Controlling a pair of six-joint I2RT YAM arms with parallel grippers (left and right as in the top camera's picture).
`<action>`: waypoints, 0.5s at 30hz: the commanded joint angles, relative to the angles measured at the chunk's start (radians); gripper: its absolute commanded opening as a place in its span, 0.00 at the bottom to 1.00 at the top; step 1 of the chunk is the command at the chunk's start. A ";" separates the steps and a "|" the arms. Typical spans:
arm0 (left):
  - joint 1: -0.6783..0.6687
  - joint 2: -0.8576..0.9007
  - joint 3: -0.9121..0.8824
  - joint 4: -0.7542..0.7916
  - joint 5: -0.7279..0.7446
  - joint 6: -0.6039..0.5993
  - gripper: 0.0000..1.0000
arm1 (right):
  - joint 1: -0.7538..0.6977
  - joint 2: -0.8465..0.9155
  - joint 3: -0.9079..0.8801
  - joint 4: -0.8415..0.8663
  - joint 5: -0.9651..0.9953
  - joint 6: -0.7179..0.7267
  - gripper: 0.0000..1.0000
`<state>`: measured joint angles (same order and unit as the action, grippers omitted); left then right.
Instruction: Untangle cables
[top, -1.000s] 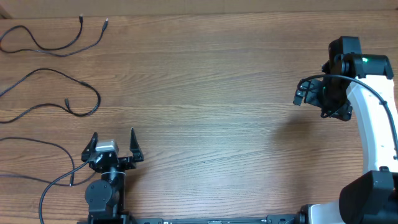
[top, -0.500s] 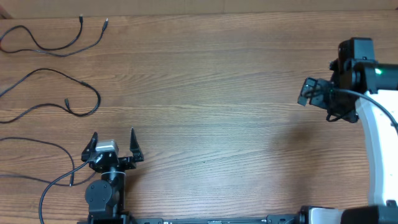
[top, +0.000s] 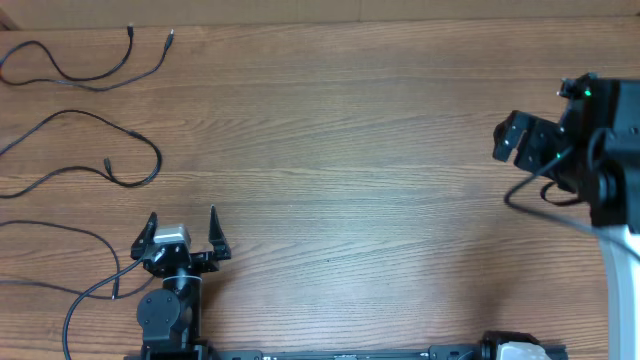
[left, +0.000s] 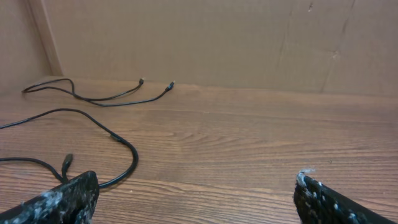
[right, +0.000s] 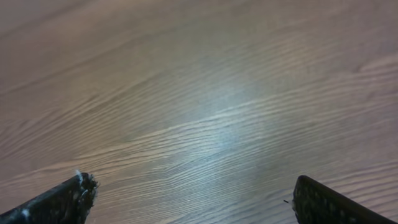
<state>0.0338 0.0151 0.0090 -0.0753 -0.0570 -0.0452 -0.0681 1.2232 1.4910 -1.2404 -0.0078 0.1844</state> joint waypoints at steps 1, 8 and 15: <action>0.005 -0.011 -0.004 0.001 0.002 0.023 1.00 | 0.008 -0.110 -0.039 0.048 -0.012 -0.064 1.00; 0.005 -0.011 -0.004 0.001 0.002 0.023 1.00 | 0.018 -0.422 -0.481 0.420 -0.096 -0.063 1.00; 0.005 -0.011 -0.004 0.001 0.002 0.023 1.00 | 0.061 -0.722 -0.880 0.711 -0.137 -0.063 1.00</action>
<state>0.0338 0.0147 0.0090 -0.0753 -0.0566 -0.0448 -0.0151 0.6247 0.7372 -0.6060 -0.1062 0.1299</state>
